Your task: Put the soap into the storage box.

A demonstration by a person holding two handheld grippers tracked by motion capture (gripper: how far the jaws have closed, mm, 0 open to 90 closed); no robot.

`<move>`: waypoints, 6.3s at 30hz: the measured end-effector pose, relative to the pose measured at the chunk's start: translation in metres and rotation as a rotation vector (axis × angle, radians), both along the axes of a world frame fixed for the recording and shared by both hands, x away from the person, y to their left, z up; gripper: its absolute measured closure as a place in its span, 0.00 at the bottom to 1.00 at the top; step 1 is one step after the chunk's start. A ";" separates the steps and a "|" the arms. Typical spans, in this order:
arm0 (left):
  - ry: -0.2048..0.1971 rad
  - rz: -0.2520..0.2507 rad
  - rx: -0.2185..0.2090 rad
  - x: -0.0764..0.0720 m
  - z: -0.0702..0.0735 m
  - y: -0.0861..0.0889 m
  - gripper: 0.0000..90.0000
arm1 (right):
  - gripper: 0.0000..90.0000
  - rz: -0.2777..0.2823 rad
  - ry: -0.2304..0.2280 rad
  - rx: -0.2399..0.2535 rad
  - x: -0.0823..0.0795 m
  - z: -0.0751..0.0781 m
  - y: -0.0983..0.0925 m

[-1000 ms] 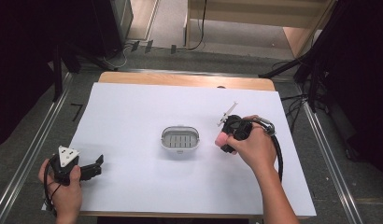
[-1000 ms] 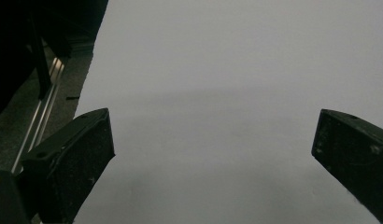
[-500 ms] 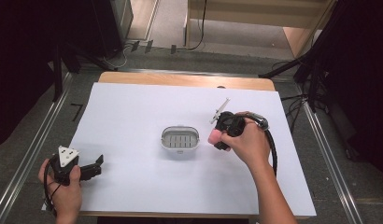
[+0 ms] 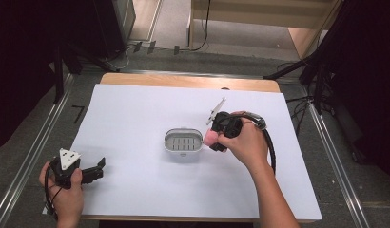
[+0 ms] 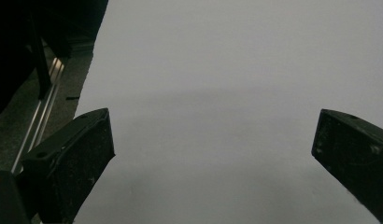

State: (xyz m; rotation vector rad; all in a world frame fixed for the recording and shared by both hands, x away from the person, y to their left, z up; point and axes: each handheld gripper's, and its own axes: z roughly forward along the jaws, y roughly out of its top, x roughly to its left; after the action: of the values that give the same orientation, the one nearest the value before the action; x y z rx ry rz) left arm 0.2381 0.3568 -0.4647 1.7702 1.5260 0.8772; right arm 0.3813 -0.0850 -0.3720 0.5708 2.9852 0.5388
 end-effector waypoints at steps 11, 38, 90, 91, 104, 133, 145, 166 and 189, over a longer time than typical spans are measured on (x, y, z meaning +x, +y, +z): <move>-0.002 -0.006 0.003 0.000 0.000 0.000 0.00 | 0.43 0.051 -0.013 0.008 0.003 0.007 0.021; 0.001 -0.014 0.010 0.000 0.000 -0.001 0.00 | 0.43 0.216 -0.021 -0.003 0.015 0.000 0.081; 0.007 -0.010 0.013 0.001 0.000 -0.002 0.00 | 0.15 -0.023 -0.086 0.268 0.003 -0.012 0.022; 0.008 -0.010 0.014 0.001 0.000 -0.002 0.00 | 0.15 -0.039 -0.089 0.272 0.002 -0.012 0.019; 0.008 -0.008 0.018 0.001 -0.001 -0.002 0.00 | 0.12 -0.154 -0.124 0.326 -0.008 -0.028 -0.020; 0.012 -0.009 0.018 0.001 -0.001 -0.002 0.00 | 0.06 -0.351 -0.175 0.395 -0.050 -0.068 -0.109; 0.017 -0.008 0.023 0.002 -0.001 -0.003 0.00 | 0.03 -0.430 -0.169 0.437 -0.071 -0.086 -0.147; 0.025 -0.003 0.002 0.002 0.000 0.000 0.00 | 0.00 -0.591 -0.225 0.538 -0.111 -0.113 -0.205; 0.018 0.005 -0.006 0.002 0.000 0.001 0.00 | 0.00 -0.776 -0.346 0.601 -0.133 -0.116 -0.240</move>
State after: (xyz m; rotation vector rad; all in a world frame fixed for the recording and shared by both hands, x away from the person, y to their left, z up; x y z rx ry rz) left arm 0.2402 0.3580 -0.4650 1.7752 1.5439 0.8597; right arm 0.2484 -0.3254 -0.4883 1.3957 2.0056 1.2587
